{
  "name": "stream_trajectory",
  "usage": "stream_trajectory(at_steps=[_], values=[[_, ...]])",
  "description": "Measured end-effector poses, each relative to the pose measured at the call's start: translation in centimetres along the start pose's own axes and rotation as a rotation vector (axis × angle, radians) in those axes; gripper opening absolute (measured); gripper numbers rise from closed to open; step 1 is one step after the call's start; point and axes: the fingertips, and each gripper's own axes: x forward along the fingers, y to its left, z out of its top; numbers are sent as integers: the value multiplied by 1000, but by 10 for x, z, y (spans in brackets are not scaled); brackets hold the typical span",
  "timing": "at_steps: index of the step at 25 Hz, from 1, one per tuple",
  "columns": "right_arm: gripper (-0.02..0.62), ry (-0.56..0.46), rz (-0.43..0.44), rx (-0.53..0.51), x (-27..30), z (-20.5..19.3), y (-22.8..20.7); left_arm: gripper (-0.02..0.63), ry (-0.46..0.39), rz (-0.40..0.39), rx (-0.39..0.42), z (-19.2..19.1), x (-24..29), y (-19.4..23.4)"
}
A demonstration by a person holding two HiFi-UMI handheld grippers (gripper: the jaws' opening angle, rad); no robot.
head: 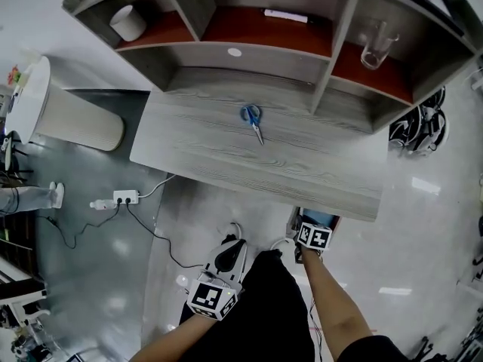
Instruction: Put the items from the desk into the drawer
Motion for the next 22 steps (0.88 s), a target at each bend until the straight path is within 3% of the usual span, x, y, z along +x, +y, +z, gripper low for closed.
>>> stream_trajectory(at_steps=[5, 15, 22], values=[[80, 8, -2, -1, 8, -6, -6, 14, -6, 16, -4, 0, 0, 3], [80, -2, 65, 110, 18, -7, -6, 14, 54, 61, -39, -22, -4, 8], [80, 15, 47, 87, 17, -8, -7, 14, 30, 75, -48, -17, -7, 15]])
